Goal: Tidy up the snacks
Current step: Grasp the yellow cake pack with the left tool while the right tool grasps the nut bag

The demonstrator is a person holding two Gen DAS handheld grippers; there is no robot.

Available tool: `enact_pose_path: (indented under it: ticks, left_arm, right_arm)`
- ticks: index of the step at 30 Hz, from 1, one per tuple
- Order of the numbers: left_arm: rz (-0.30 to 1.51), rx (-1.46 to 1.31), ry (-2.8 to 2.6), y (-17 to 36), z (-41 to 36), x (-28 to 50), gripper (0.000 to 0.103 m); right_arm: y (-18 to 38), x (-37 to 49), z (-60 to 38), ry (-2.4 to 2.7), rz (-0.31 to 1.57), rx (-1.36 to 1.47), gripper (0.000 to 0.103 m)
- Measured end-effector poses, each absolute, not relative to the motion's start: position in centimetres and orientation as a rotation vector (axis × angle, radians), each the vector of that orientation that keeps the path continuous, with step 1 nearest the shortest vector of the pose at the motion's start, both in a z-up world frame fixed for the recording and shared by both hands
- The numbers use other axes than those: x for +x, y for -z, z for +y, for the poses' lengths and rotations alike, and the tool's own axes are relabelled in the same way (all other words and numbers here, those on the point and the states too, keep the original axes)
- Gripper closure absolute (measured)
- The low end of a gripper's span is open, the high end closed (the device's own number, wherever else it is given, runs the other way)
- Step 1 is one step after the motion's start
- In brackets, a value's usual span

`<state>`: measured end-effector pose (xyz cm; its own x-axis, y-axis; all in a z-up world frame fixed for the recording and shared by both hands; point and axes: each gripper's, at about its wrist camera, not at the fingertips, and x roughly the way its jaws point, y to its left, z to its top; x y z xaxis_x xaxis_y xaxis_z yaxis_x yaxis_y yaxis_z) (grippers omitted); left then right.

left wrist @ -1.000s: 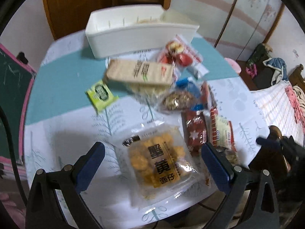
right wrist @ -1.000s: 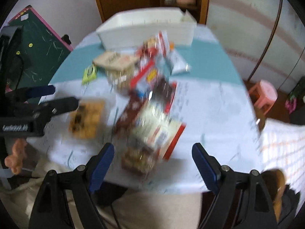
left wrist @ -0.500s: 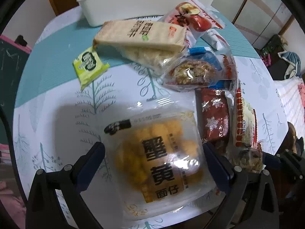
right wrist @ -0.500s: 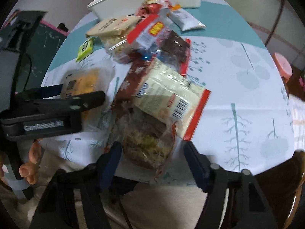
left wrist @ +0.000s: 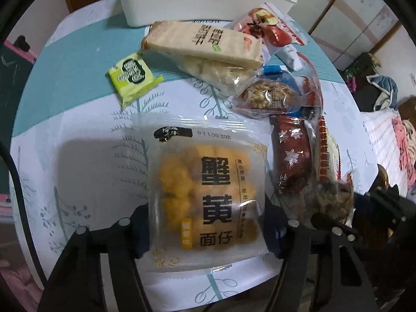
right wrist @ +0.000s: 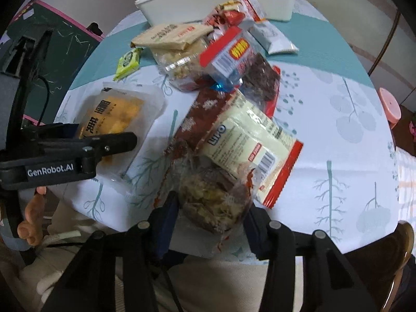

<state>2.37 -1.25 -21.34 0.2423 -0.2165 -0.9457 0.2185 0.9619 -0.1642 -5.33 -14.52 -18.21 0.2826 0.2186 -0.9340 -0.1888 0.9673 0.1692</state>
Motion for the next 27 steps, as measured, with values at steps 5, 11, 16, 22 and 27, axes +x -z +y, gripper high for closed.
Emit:
enact_pose_path:
  ticks: [5, 11, 16, 22, 27]
  left_arm:
    - [1.216, 0.029, 0.312, 17.9, -1.3, 2.2, 0.037]
    - [1.079, 0.073, 0.299, 12.4, -1.7, 3.5, 0.037]
    - [1.007, 0.043, 0.31, 7.8, -0.5, 5.3, 0.037]
    - [0.926, 0.038, 0.286, 2.9, -0.4, 8.9, 0.036]
    - [0.869, 0.014, 0.248, -1.2, -0.1, 12.2, 0.036]
  right_arm:
    - [15.9, -5.2, -14.6, -0.315, 1.19, 0.034, 0.056]
    - [13.2, -3.7, -15.2, -0.326, 1.122, 0.078, 0.056]
    - [10.5, -1.2, -16.1, -0.325, 1.06, 0.118, 0.056]
    - [5.6, 3.0, -16.9, -0.303, 0.949, 0.108, 0.056]
    - [0.5, 6.3, -17.8, -0.266, 0.845, 0.069, 0.056]
